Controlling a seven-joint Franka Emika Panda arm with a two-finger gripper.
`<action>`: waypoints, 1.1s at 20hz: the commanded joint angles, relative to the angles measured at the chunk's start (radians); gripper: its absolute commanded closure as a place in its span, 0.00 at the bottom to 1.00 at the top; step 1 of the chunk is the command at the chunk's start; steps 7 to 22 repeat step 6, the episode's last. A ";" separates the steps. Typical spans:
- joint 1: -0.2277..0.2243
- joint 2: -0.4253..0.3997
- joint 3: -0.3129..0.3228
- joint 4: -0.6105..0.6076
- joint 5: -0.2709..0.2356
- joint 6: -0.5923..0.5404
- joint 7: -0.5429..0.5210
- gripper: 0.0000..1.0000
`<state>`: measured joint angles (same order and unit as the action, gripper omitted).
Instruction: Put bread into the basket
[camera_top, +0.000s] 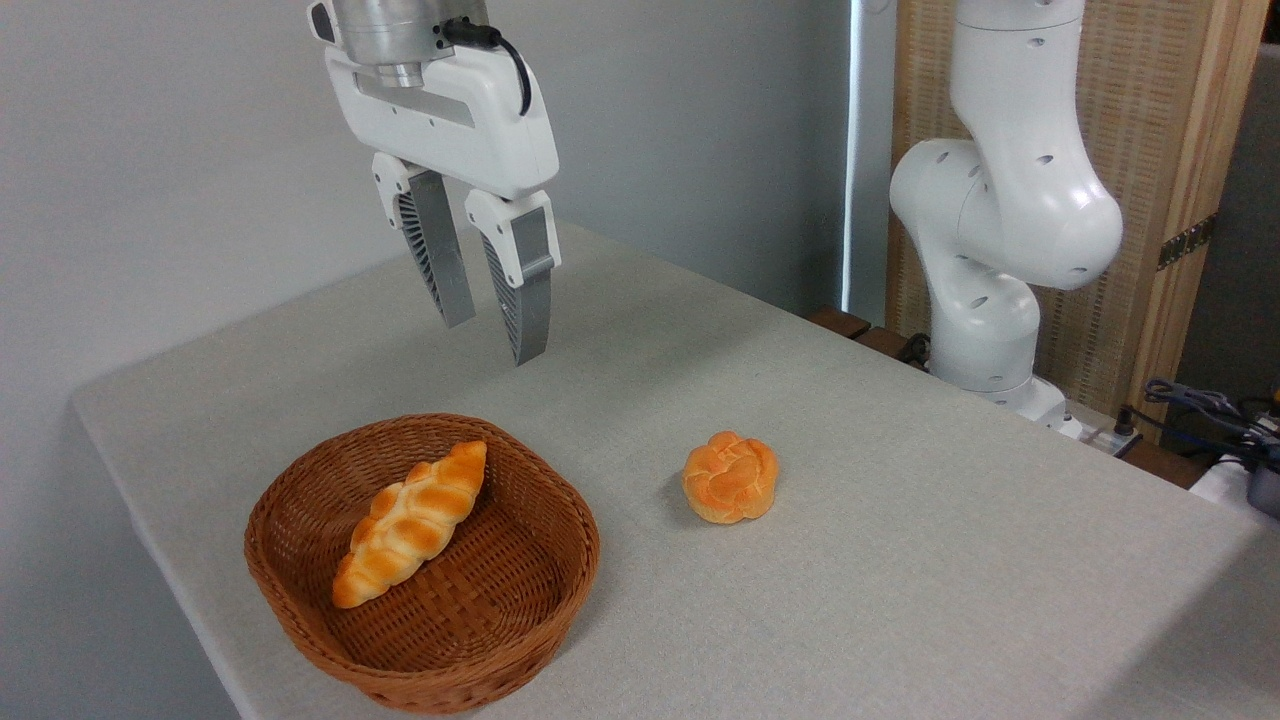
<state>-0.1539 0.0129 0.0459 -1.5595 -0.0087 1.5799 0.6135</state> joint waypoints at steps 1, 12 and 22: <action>0.028 0.004 -0.044 0.012 -0.017 -0.028 -0.011 0.00; 0.053 0.006 -0.061 0.010 -0.016 -0.021 -0.009 0.00; 0.053 0.006 -0.061 0.010 -0.016 -0.021 -0.009 0.00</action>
